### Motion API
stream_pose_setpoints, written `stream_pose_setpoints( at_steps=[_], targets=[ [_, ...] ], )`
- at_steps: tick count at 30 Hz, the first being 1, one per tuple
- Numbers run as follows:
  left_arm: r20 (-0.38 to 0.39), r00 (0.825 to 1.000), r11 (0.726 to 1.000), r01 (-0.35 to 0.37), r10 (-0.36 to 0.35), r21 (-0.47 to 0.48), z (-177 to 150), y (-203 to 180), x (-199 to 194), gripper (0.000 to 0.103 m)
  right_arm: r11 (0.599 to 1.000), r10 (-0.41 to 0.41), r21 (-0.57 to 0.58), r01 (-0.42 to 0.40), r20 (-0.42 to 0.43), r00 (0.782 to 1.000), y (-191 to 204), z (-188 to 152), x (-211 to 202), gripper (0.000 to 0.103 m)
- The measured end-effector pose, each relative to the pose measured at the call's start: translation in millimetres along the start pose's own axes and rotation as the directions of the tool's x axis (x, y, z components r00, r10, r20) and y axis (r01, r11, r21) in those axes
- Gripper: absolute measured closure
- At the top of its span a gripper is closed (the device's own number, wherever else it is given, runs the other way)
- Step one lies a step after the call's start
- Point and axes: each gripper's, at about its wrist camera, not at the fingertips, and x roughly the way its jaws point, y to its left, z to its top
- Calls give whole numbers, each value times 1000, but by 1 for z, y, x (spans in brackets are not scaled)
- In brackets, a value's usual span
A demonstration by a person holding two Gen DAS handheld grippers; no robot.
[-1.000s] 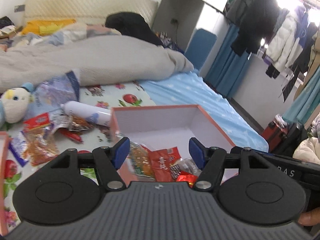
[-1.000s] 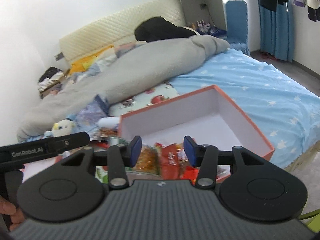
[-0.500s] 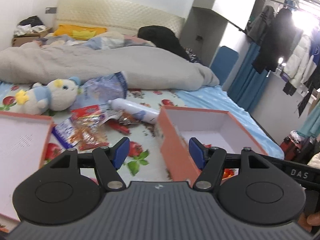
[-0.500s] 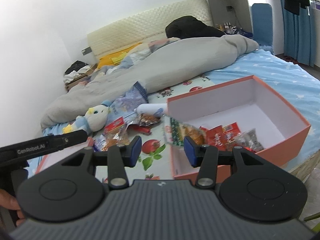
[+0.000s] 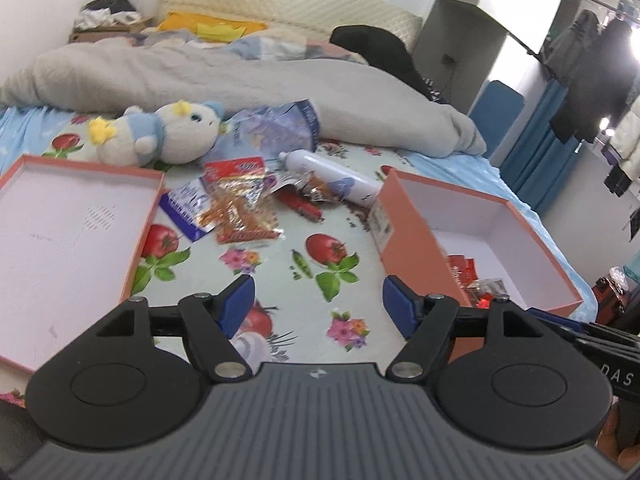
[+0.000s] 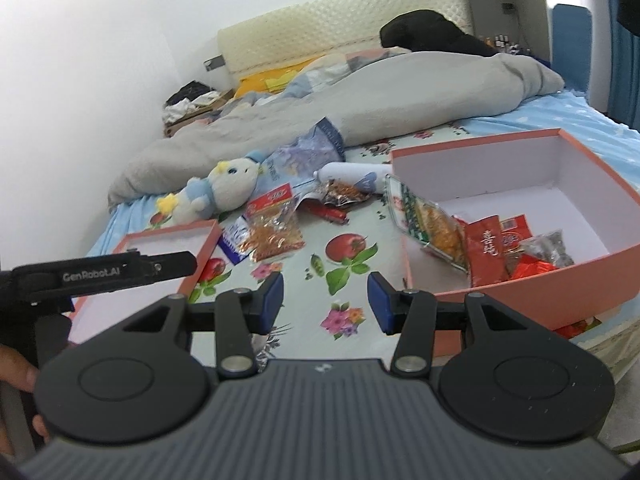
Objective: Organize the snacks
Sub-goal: 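Withdraw both grippers from the box toward the remaining snacks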
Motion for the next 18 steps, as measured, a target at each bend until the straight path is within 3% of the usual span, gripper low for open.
stream_pose_setpoints(
  at_steps=[9, 18],
  targets=[
    [-45, 999, 998, -27, 24, -63, 1, 30, 52, 11, 997, 2, -78, -6, -42, 999, 11, -7, 41, 54],
    [-74, 996, 992, -66, 58, -106, 12, 73, 129, 11, 988, 37, -145, -48, -82, 996, 23, -10, 119, 54]
  ],
)
